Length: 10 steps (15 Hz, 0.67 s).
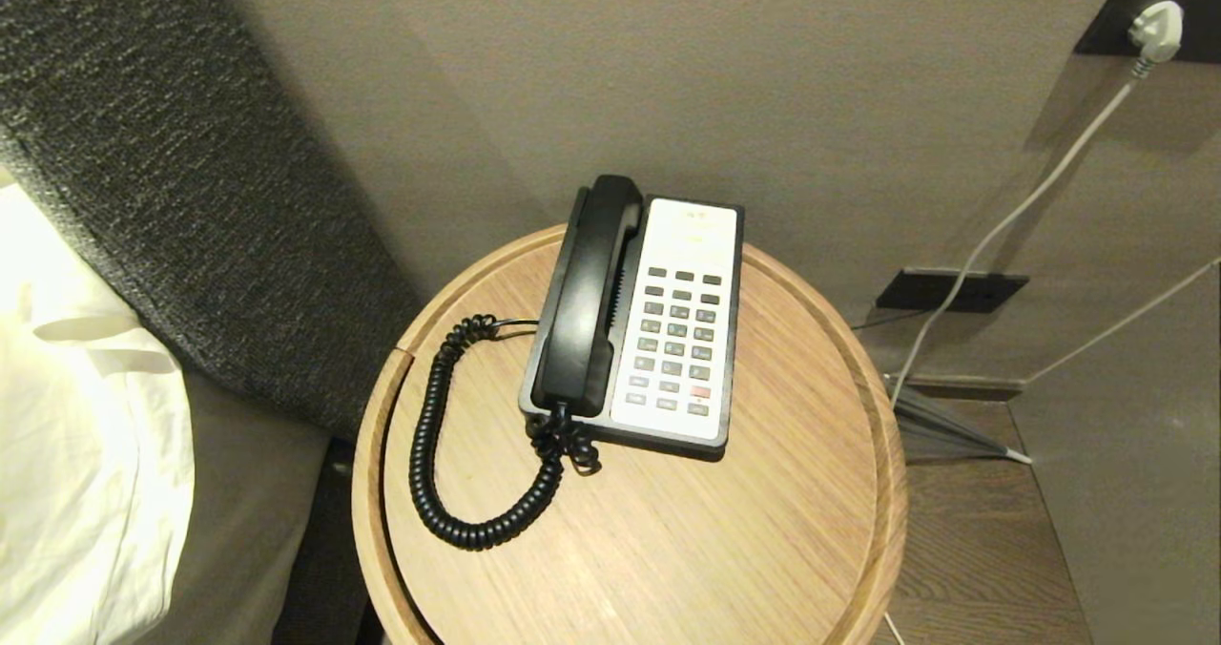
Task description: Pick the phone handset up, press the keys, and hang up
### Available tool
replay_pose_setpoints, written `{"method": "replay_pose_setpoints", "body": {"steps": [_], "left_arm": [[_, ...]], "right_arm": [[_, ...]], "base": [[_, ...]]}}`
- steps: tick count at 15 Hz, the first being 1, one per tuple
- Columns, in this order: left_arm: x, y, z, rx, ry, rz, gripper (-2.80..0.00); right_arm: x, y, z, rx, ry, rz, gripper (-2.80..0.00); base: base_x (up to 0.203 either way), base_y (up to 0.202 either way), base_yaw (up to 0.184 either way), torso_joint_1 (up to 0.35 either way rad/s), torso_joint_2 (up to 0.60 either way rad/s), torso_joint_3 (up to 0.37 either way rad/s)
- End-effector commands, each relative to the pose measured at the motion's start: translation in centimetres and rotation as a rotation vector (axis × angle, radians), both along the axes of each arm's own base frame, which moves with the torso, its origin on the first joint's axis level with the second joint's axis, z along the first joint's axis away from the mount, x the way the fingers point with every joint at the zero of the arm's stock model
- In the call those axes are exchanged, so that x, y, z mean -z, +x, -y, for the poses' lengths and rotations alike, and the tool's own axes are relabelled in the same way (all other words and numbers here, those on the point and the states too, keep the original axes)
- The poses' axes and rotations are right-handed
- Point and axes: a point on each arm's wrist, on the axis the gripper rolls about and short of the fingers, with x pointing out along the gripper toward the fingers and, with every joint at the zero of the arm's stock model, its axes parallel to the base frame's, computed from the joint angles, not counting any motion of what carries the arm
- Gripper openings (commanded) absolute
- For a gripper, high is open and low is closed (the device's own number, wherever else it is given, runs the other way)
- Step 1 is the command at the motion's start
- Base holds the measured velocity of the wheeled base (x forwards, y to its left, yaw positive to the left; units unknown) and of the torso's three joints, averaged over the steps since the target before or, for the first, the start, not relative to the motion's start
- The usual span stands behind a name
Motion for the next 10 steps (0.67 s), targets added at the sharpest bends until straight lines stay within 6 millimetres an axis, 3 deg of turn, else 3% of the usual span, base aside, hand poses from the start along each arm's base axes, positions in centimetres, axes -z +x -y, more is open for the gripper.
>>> {"method": "replay_pose_setpoints", "body": {"steps": [1,10], "left_arm": [[1.1,0.33,-0.01,-0.001,-0.015,-0.04,-2.8],[1.12,0.33,0.0,0.0,-0.016,-0.042,-2.8]], "right_arm": [[0.54,0.18,0.0,0.0,0.0,-0.023,-2.8],[0.54,0.18,0.0,0.0,0.0,-0.023,-2.8]], "base": [[0.0,0.0,0.0,0.011,0.0,0.082],[0.0,0.0,0.0,0.001,0.0,0.185]]}}
